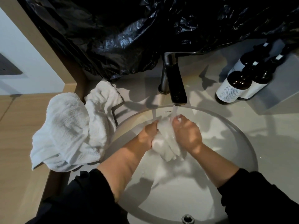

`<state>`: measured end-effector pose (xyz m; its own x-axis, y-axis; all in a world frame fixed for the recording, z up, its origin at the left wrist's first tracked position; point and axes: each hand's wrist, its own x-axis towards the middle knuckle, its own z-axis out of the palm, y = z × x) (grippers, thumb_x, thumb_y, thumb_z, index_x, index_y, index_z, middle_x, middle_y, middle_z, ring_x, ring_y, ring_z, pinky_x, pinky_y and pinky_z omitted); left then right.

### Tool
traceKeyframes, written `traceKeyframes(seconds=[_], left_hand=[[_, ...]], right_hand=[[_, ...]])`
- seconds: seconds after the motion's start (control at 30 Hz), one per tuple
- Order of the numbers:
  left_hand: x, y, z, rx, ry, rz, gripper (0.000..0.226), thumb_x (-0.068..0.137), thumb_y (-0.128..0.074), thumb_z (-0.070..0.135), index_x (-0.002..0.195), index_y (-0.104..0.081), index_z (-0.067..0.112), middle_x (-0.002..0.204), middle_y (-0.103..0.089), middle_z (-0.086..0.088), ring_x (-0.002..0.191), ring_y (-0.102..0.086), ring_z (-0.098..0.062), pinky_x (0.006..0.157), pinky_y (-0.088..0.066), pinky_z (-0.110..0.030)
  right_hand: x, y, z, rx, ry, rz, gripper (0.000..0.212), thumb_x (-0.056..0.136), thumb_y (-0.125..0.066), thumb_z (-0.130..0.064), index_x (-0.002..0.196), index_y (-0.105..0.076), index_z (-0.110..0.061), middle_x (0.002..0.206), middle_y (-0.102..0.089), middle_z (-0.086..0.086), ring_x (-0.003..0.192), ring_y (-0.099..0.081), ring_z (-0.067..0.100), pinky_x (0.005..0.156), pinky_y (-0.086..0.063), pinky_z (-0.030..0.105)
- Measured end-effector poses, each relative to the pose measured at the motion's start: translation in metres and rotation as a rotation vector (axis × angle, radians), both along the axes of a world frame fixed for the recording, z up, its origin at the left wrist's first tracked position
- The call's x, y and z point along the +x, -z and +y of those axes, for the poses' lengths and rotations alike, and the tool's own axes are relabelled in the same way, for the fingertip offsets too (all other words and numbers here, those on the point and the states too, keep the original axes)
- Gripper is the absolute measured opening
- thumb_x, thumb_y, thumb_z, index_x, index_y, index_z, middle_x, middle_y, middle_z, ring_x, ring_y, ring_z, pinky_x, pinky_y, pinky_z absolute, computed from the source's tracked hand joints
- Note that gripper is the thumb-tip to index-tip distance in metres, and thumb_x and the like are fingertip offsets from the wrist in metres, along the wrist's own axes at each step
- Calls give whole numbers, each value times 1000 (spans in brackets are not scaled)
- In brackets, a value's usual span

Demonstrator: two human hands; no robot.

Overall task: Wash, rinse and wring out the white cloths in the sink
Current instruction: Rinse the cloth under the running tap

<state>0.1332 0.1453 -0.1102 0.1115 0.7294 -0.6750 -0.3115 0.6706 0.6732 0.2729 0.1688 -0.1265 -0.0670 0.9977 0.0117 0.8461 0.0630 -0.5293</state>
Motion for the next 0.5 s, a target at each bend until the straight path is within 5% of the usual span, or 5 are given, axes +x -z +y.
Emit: traceKeyframes(seconds=[0.13,0.2,0.27,0.4,0.5], left_hand=[[-5,-4,1,-164,262,211,56,91,-38,68,112,-58,20,98,-67,-6,85,-67,-22,61,-56,-31],[-10,-12,2,-66,449,458,70,81,-34,81,115,-55,24,110,-64,-7,102,-62,-26,74,-58,-41],[-14,-9,4,47,404,384,77,72,-42,85,121,-54,26,118,-64,-9,111,-60,-27,89,-53,-49],[-9,-4,3,212,268,123,77,68,-75,54,132,-48,21,122,-64,-2,111,-63,-22,95,-52,-46],[-2,2,13,353,118,237,16,81,-76,17,92,-67,10,80,-71,-2,72,-69,-15,69,-56,-25]], right_hand=[[13,0,25,-520,247,406,35,98,-41,-36,84,-61,-11,79,-62,14,72,-63,30,52,-48,30],[15,-10,28,-798,410,538,42,95,-42,-50,99,-62,-13,79,-61,10,60,-59,27,42,-40,25],[13,-24,24,-896,449,620,40,97,-40,-50,99,-60,-15,59,-53,4,37,-49,19,35,-32,17],[10,-33,12,-931,492,1027,43,98,-37,-52,104,-60,-15,85,-69,10,75,-65,24,59,-47,29],[7,-27,5,-842,426,880,53,94,-31,-62,104,-64,-22,94,-73,7,89,-66,26,77,-51,36]])
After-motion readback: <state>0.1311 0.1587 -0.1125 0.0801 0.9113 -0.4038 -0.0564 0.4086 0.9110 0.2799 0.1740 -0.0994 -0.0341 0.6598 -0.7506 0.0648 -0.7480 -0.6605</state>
